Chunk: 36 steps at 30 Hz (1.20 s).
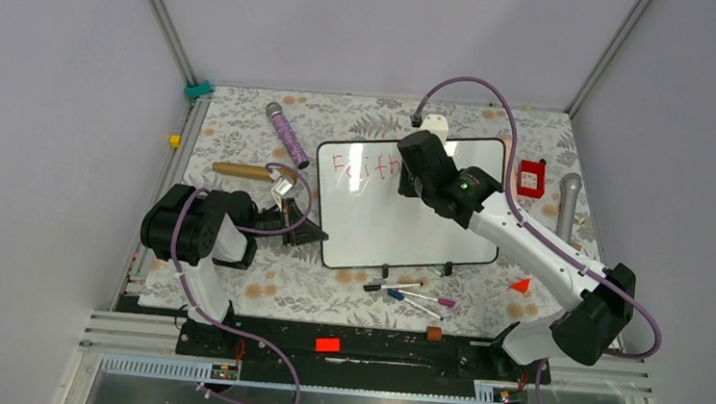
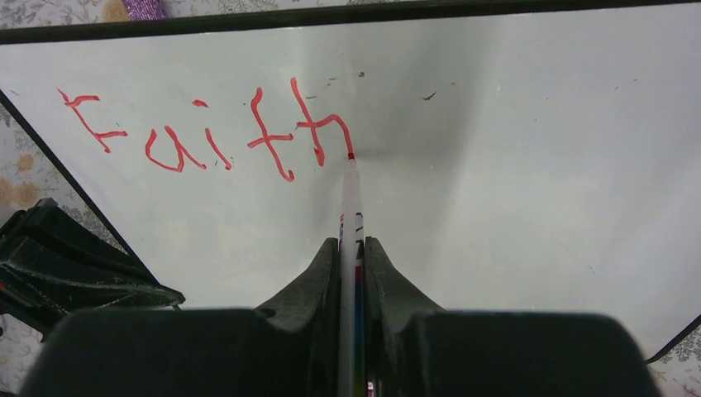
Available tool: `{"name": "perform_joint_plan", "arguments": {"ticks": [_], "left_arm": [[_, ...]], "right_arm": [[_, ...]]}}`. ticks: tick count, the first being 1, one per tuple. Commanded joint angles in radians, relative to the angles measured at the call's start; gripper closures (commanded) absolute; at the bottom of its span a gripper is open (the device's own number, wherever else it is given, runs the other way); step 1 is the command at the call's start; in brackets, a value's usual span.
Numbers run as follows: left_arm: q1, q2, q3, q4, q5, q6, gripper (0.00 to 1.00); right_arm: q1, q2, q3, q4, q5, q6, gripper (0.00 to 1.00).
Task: Write a sentence on the whiteboard
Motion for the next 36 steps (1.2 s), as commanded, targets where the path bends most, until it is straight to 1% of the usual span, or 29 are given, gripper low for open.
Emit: {"name": "perform_joint_plan", "arguments": {"ticks": [1, 5, 10, 13, 16, 19, 22, 29, 36], "left_arm": [[-0.013, 0.002, 0.012, 0.075, 0.059, 0.048, 1.00], [-0.013, 0.002, 0.011, 0.075, 0.058, 0.048, 1.00], [-0.013, 0.012, 0.017, 0.074, 0.047, 0.034, 1.00], [-0.012, 0.010, 0.017, 0.075, 0.042, 0.031, 1.00], [-0.007, 0.011, 0.019, 0.077, 0.041, 0.031, 1.00], [-0.007, 0.011, 0.020, 0.077, 0.045, 0.039, 1.00], [-0.007, 0.005, 0.015, 0.075, 0.038, 0.049, 1.00], [-0.007, 0.012, 0.022, 0.075, 0.033, 0.042, 1.00], [-0.007, 0.011, 0.028, 0.077, 0.034, 0.032, 1.00]], "right_arm": [[-0.014, -0.024, -0.032, -0.020, -0.018, 0.020, 1.00], [-0.014, -0.060, -0.024, -0.020, -0.018, 0.022, 1.00], [-0.014, -0.201, -0.048, 0.016, -0.043, 0.041, 1.00], [-0.015, -0.310, -0.094, 0.017, -0.028, 0.048, 1.00], [-0.013, -0.415, -0.150, 0.017, 0.017, 0.054, 1.00], [-0.013, -0.501, -0.209, 0.016, 0.046, 0.072, 1.00], [-0.014, -0.567, -0.258, 0.016, 0.039, 0.103, 1.00], [-0.013, -0.644, -0.309, 0.000, -0.007, 0.147, 1.00], [-0.013, -0.607, -0.237, -0.019, -0.017, 0.113, 1.00]]}}
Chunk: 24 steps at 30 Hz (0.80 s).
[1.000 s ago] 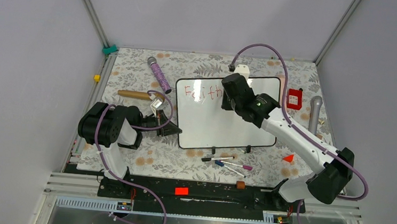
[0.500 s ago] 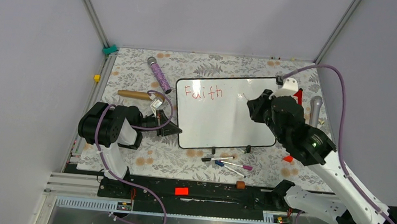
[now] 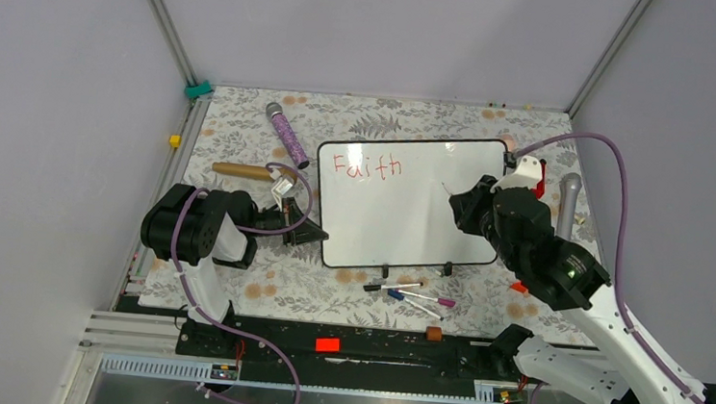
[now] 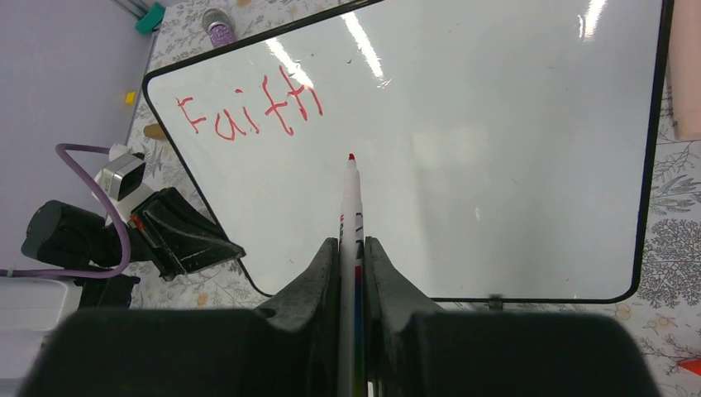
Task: Write a sentence on the whiteboard
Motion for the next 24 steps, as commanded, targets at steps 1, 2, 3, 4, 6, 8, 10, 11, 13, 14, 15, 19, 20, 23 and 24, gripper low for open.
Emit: {"name": "perform_joint_plan", "arguments": {"ticks": [1, 2, 3, 4, 6, 8, 10, 11, 13, 14, 15, 19, 20, 23, 24], "left_arm": [[-0.005, 0.007, 0.026, 0.067, 0.035, 0.030, 1.00], [-0.006, 0.004, 0.026, 0.065, 0.037, 0.034, 1.00], [-0.007, 0.001, 0.025, 0.063, 0.036, 0.039, 1.00], [-0.007, -0.001, 0.024, 0.063, 0.037, 0.042, 1.00], [-0.006, 0.002, 0.025, 0.062, 0.036, 0.037, 1.00], [-0.007, 0.006, 0.028, 0.063, 0.040, 0.035, 1.00], [-0.008, 0.003, 0.025, 0.064, 0.040, 0.041, 1.00], [-0.007, 0.000, 0.023, 0.063, 0.040, 0.046, 1.00], [-0.007, -0.005, 0.017, 0.064, 0.042, 0.057, 1.00], [-0.008, -0.009, 0.013, 0.064, 0.042, 0.068, 1.00], [-0.009, -0.010, 0.009, 0.063, 0.043, 0.074, 1.00], [-0.011, -0.015, 0.006, 0.062, 0.052, 0.079, 1.00], [-0.011, -0.017, 0.006, 0.061, 0.054, 0.079, 1.00], [-0.010, -0.018, 0.012, 0.049, 0.059, 0.074, 1.00], [-0.011, -0.017, 0.015, 0.048, 0.061, 0.071, 1.00]], "right_arm": [[-0.006, 0.030, 0.081, 0.009, -0.021, -0.013, 1.00], [-0.006, 0.044, 0.096, 0.020, -0.025, -0.019, 1.00], [-0.006, 0.061, 0.114, 0.037, -0.030, -0.028, 1.00], [-0.005, 0.081, 0.136, 0.050, -0.028, -0.040, 1.00], [-0.006, 0.133, 0.197, 0.075, -0.020, -0.070, 1.00], [-0.005, 0.184, 0.258, 0.107, -0.002, -0.098, 1.00], [-0.005, 0.216, 0.278, 0.185, 0.023, -0.117, 1.00], [-0.005, 0.225, 0.277, 0.228, 0.032, -0.128, 1.00], [-0.006, 0.249, 0.281, 0.303, 0.066, -0.149, 1.00], [-0.006, 0.265, 0.293, 0.331, 0.084, -0.165, 1.00], [-0.006, 0.281, 0.304, 0.363, 0.100, -0.182, 1.00], [-0.005, 0.338, 0.324, 0.529, 0.160, -0.264, 1.00], [-0.006, 0.354, 0.336, 0.556, 0.173, -0.281, 1.00], [-0.006, 0.403, 0.385, 0.559, 0.173, -0.316, 1.00], [-0.006, 0.408, 0.385, 0.554, 0.164, -0.310, 1.00]]}}
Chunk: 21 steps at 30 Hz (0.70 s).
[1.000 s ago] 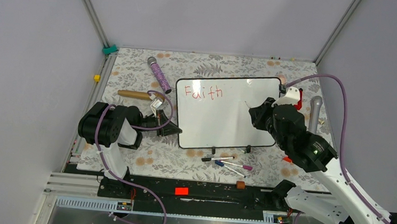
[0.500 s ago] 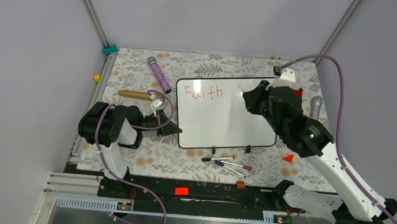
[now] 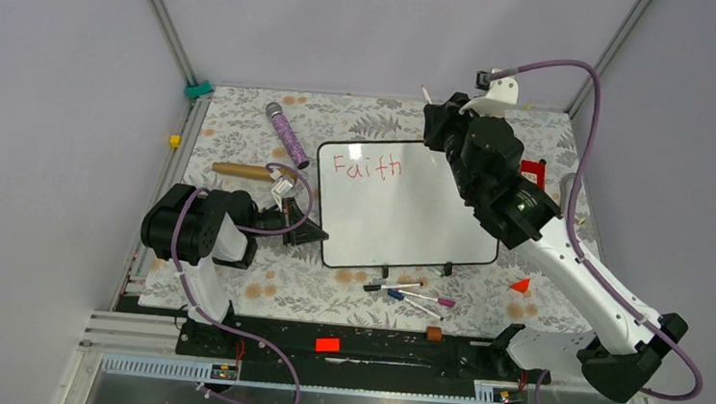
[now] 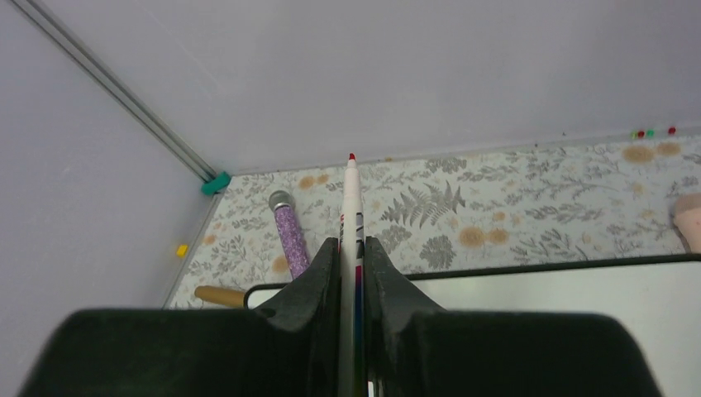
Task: Write a sentence on the whiteboard
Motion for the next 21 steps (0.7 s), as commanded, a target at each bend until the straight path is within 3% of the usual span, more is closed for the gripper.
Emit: {"name": "perform_joint_plan", "arguments": {"ticks": [1, 9, 21], "left_arm": [[-0.011, -0.017, 0.012, 0.054, 0.058, 0.047, 1.00], [-0.012, -0.065, -0.012, 0.060, 0.058, 0.101, 1.00], [0.037, -0.039, 0.000, 0.070, 0.026, -0.059, 1.00]], "right_arm": [[-0.005, 0.028, 0.056, 0.125, 0.038, -0.055, 1.00], [-0.005, 0.050, 0.005, 0.108, -0.016, 0.008, 1.00], [-0.004, 0.043, -0.029, 0.088, -0.070, -0.067, 1.00]]}}
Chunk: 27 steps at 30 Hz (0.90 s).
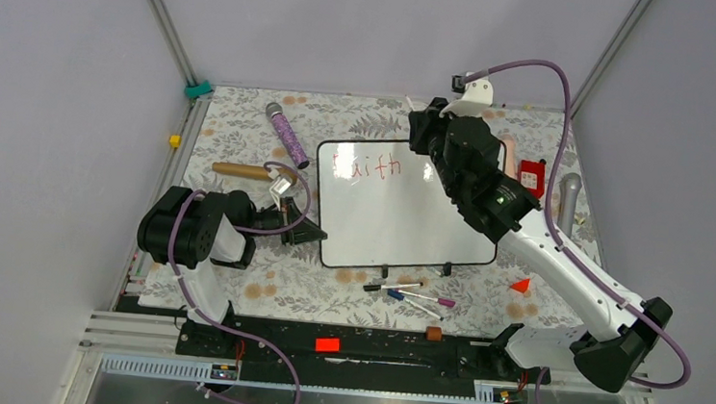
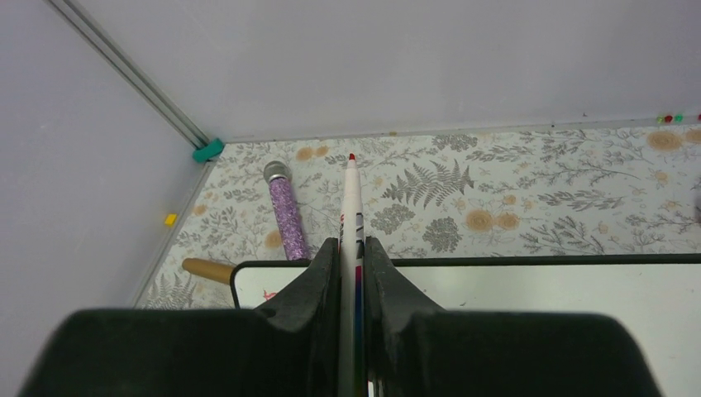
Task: Write a sentence on the whiteboard
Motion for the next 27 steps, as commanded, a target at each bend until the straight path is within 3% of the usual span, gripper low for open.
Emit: {"name": "perform_joint_plan", "arguments": {"ticks": [1, 6, 12, 21, 27], "left_arm": [[0.027, -0.014, 0.003, 0.087, 0.029, -0.025, 1.00], [0.030, -0.105, -0.071, 0.082, -0.033, 0.131, 1.00], [0.024, -0.090, -0.065, 0.086, -0.017, 0.122, 1.00], [0.028, -0.096, -0.045, 0.089, -0.019, 0.074, 1.00], [0.038, -0.104, -0.040, 0.088, -0.013, 0.085, 1.00]], "right_arm": [[-0.005, -0.040, 0.000, -0.011, -0.030, -0.069, 1.00], [-0.007, -0.103, 0.034, -0.106, -0.061, -0.091, 1.00], [-0.006, -0.185, -0.072, -0.081, -0.071, -0.062, 1.00], [-0.007, -0.195, -0.032, -0.162, -0.048, -0.057, 1.00], [-0.004, -0.209, -0.040, -0.223, -0.076, 0.042, 1.00]]}}
